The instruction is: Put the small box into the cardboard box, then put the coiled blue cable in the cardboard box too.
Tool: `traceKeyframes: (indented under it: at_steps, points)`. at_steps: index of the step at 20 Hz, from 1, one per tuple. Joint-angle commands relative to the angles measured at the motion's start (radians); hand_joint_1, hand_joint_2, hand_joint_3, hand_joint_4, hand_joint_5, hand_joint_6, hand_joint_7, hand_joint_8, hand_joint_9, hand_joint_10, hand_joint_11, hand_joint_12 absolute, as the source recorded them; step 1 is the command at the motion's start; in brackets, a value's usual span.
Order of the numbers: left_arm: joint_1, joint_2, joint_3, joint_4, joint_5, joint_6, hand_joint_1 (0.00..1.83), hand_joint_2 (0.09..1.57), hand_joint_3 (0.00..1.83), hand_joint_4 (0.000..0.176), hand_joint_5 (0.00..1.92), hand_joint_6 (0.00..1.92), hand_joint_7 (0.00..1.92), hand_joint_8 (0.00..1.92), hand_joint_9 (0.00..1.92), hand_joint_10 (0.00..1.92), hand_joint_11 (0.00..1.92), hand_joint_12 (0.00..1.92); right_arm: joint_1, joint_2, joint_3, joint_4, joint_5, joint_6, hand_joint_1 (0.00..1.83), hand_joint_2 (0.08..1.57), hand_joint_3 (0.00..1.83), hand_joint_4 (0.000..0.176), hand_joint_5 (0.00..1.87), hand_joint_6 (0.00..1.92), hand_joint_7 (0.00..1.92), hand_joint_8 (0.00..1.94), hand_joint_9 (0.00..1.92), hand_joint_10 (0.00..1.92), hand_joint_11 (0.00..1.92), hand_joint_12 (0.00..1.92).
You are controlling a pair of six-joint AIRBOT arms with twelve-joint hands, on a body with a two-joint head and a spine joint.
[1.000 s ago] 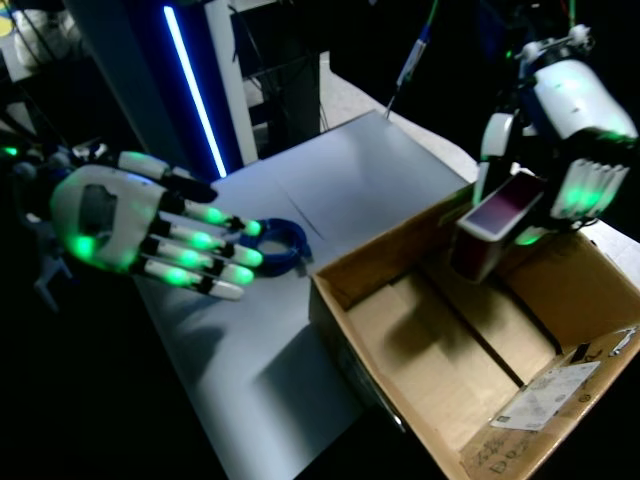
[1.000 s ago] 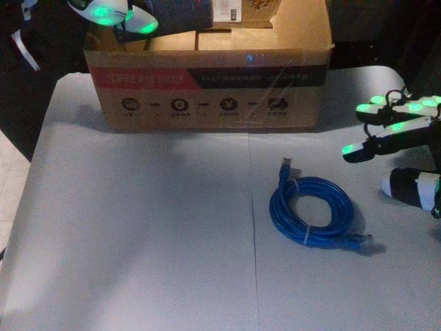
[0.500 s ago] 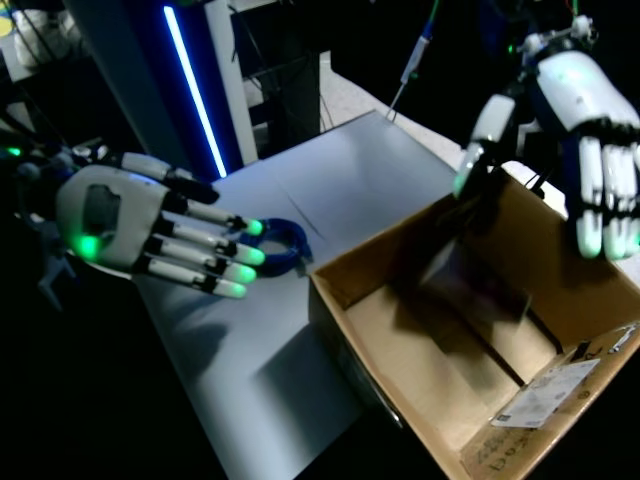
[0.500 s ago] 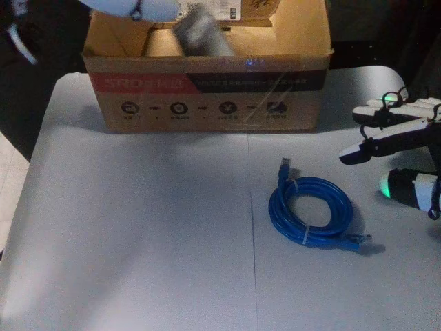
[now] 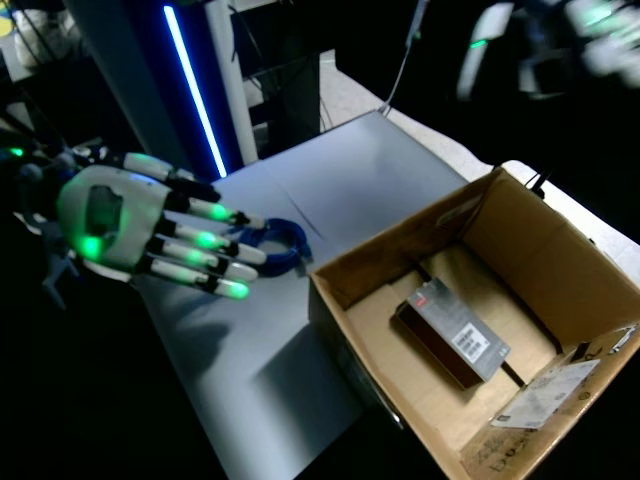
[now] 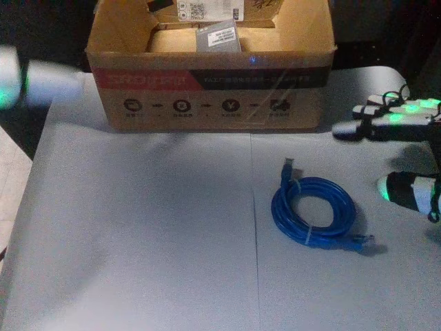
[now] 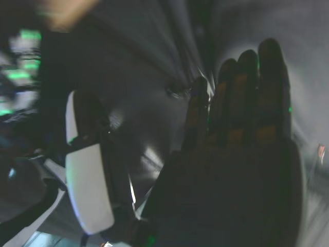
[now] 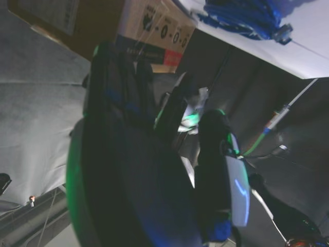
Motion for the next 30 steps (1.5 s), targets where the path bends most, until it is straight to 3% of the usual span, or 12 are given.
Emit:
traceKeyframes:
  at_steps: [1,4,6,9,12,14,17,19,26,30]
  points:
    - [0.047,0.004,-0.013,-0.054,-0.235,-0.012,0.70,0.86,0.00,0.176,0.13,0.00,0.06,0.00,0.00,0.00,0.00,0.00,0.008,0.006,0.002,0.012,0.122,0.015,0.63,1.25,0.00,0.176,0.27,0.00,0.15,0.00,0.11,0.01,0.04,0.03]
    - [0.282,-0.024,-0.084,-0.167,-0.366,-0.016,0.69,0.73,0.00,0.176,0.13,0.00,0.00,0.00,0.00,0.00,0.00,0.00,0.015,-0.016,0.003,-0.006,0.123,0.018,0.84,1.01,0.00,0.176,0.19,0.00,0.10,0.00,0.08,0.00,0.05,0.06]
    - [0.330,-0.043,-0.099,-0.192,-0.401,-0.032,0.70,0.70,0.00,0.176,0.11,0.00,0.00,0.00,0.00,0.00,0.00,0.00,0.020,-0.030,0.004,-0.019,0.123,0.018,0.84,0.93,0.00,0.176,0.12,0.00,0.05,0.00,0.07,0.01,0.07,0.08]
    - [0.343,-0.071,-0.109,-0.193,-0.391,-0.037,0.68,0.72,0.00,0.176,0.09,0.00,0.00,0.00,0.00,0.00,0.02,0.01,0.023,-0.061,0.016,-0.058,0.123,0.057,0.85,0.87,0.00,0.176,0.07,0.00,0.01,0.00,0.07,0.00,0.03,0.10]
    - [0.348,-0.093,-0.109,-0.199,-0.384,-0.044,0.71,0.77,0.01,0.176,0.07,0.00,0.00,0.00,0.00,0.00,0.04,0.02,0.024,-0.113,0.058,-0.117,0.119,0.158,0.85,0.84,0.00,0.176,0.14,0.00,0.00,0.00,0.08,0.00,0.00,0.28]
    - [0.350,-0.102,-0.110,-0.199,-0.374,-0.051,0.71,0.76,0.00,0.176,0.04,0.00,0.00,0.00,0.00,0.00,0.01,0.01,0.027,-0.145,0.076,-0.117,0.091,0.158,0.87,0.84,0.00,0.176,0.12,0.00,0.00,0.00,0.07,0.00,0.00,0.32]
    - [0.364,-0.110,-0.110,-0.201,-0.377,-0.066,0.63,0.79,0.01,0.176,0.00,0.00,0.00,0.00,0.00,0.00,0.01,0.00,0.117,-0.177,0.110,-0.179,-0.022,0.158,0.85,0.88,0.01,0.176,0.13,0.01,0.01,0.00,0.06,0.00,0.00,0.28]
    - [0.377,-0.115,-0.109,-0.208,-0.384,-0.078,0.62,0.80,0.01,0.176,0.01,0.00,0.00,0.00,0.00,0.00,0.02,0.01,0.128,-0.200,0.124,-0.201,-0.046,0.158,0.89,0.88,0.00,0.176,0.24,0.01,0.04,0.00,0.07,0.00,0.00,0.35]
    - [0.378,-0.120,-0.108,-0.208,-0.389,-0.091,0.62,0.82,0.01,0.176,0.00,0.00,0.00,0.00,0.00,0.00,0.03,0.01,0.190,-0.239,0.158,-0.301,-0.153,0.158,0.90,0.84,0.00,0.176,0.19,0.00,0.01,0.00,0.07,0.00,0.00,0.47]
    - [0.378,-0.130,-0.104,-0.205,-0.390,-0.104,0.62,0.84,0.01,0.176,0.00,0.00,0.00,0.00,0.00,0.00,0.04,0.02,0.198,-0.269,0.190,-0.326,-0.211,0.158,0.86,0.90,0.01,0.176,0.17,0.00,0.02,0.00,0.06,0.00,0.00,0.35]
